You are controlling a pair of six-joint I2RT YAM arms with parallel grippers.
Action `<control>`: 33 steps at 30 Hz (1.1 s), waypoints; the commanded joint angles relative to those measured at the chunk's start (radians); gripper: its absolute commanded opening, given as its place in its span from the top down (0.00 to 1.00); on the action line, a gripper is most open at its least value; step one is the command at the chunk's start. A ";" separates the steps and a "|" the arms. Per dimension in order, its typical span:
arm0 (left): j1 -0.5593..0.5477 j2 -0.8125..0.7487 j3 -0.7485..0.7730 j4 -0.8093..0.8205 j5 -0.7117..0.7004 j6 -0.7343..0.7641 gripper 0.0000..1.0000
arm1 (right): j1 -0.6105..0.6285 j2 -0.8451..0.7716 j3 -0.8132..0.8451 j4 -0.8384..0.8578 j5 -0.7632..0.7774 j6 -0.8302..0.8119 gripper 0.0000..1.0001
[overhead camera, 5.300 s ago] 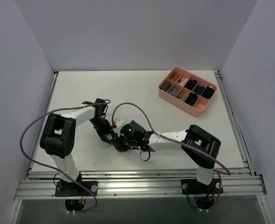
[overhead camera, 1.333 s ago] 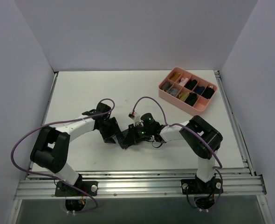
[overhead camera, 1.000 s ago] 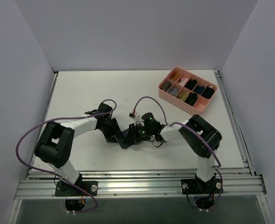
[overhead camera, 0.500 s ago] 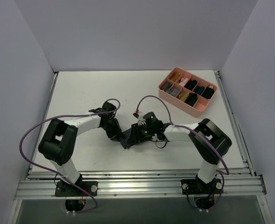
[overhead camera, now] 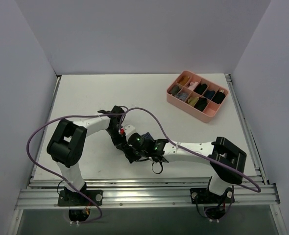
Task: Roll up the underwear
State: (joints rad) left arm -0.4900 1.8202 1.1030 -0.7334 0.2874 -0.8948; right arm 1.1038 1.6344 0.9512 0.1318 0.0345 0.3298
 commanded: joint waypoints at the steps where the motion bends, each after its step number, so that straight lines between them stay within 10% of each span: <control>1: -0.021 0.060 0.008 -0.103 -0.031 0.020 0.98 | 0.045 0.044 0.075 -0.057 0.182 -0.060 0.51; 17: -0.030 0.087 0.032 -0.161 -0.045 0.007 0.98 | 0.159 0.208 0.117 -0.089 0.350 -0.112 0.51; 21: -0.028 0.082 0.015 -0.167 -0.044 -0.007 0.98 | 0.168 0.209 0.087 -0.092 0.364 -0.080 0.72; 24: -0.006 0.042 -0.017 -0.150 -0.041 -0.044 0.87 | 0.160 0.183 0.028 -0.064 0.334 -0.038 0.92; 33: 0.080 -0.290 -0.107 -0.103 -0.137 -0.151 0.51 | 0.015 0.042 -0.330 0.192 0.002 0.201 1.00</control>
State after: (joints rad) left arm -0.4511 1.6672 0.9970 -0.7982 0.2932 -1.0142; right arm 1.1942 1.6855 0.7650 0.4053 0.1699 0.4137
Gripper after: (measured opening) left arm 0.471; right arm 0.155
